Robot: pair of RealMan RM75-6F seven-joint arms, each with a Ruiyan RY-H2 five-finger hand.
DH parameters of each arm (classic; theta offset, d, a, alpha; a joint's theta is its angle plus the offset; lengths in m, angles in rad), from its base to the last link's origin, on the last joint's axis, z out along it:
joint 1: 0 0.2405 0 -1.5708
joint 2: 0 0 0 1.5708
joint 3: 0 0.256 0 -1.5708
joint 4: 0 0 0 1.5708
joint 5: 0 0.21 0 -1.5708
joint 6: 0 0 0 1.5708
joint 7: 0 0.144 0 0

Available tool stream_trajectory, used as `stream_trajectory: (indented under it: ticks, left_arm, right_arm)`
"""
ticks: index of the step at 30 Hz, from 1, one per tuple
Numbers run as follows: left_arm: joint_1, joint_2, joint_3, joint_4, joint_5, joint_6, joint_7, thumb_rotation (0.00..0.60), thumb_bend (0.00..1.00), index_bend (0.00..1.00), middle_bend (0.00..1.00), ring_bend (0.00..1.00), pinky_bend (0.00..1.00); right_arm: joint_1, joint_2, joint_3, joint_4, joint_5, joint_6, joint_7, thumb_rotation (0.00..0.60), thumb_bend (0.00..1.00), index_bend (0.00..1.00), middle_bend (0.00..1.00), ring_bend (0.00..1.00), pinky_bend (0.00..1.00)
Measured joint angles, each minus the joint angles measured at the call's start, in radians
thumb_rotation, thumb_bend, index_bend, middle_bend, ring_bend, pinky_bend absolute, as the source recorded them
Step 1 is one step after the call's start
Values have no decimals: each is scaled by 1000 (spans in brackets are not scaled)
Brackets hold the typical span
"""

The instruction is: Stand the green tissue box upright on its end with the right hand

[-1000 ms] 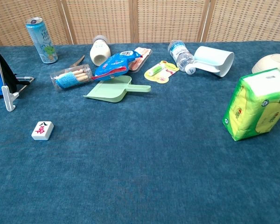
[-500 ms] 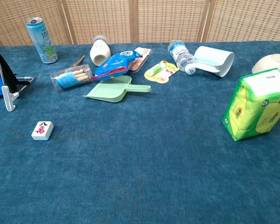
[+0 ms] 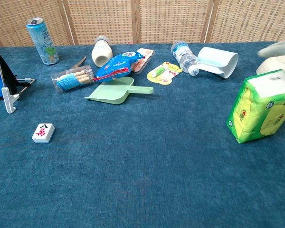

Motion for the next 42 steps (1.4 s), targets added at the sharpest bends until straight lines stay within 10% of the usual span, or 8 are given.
stream_trajectory:
  ticks: [22,42]
  left_arm:
    - [-3,1,0,5,-1,-7,-4,600,37,0,0,0,0]
    - [-5,2,-2,7,-7,-11,-11,600,37,0,0,0,0]
  right_arm:
    - [145,-89,46,48,170,-169,-344,600,81,97,107,31,165]
    - [160,-176,8,197,3,-37,-171,600,298,424,372,234,268]
